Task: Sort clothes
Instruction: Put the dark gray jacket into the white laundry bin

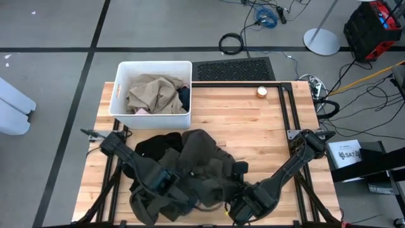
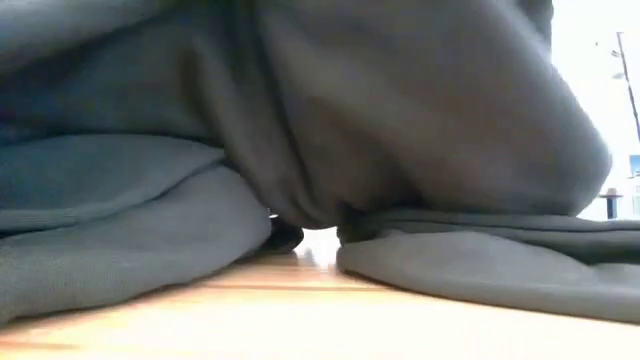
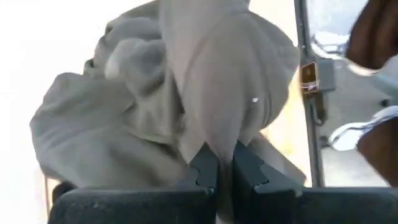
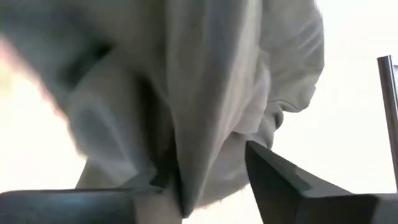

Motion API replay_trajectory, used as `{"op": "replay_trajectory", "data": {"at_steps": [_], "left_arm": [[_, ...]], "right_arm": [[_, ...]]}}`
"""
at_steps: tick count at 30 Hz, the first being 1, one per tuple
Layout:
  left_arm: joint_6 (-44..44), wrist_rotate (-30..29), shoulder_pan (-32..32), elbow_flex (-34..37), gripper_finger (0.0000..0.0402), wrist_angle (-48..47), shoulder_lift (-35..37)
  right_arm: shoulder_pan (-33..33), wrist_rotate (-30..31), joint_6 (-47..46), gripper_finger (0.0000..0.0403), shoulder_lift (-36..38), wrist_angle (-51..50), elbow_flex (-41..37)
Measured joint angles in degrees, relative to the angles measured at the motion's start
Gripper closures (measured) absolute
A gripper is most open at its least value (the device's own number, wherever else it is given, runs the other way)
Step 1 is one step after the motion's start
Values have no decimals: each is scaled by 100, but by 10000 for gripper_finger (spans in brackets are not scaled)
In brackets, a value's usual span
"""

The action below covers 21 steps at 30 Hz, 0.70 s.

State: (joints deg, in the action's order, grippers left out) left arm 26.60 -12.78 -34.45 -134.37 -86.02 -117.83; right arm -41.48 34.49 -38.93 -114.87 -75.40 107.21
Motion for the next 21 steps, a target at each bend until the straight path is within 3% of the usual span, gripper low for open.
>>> {"op": "replay_trajectory", "data": {"at_steps": [5, 10, 13, 16, 19, 21], "left_arm": [[719, -304, 24, 291, 387, -415, 862], [759, -1048, -120, 291, 387, 2, 1582], [754, -1513, -249, 291, 387, 233, 1867], [754, -1888, -287, 291, 387, 548, 2061], [757, -1928, -285, 291, 387, 834, 2150], [739, -1927, -287, 291, 387, 914, 2141]], "right_arm": [[-399, 253, -572, 222, 13, -630, 695], [-939, 887, -995, 223, 11, -456, 574], [-1078, 1073, -1021, 227, 5, 323, 92], [-981, 1408, -248, 229, -7, 1384, -415], [-643, 1972, 222, 229, -7, 2065, -815], [-393, 2005, 514, 229, -4, 2563, -1062]]}}
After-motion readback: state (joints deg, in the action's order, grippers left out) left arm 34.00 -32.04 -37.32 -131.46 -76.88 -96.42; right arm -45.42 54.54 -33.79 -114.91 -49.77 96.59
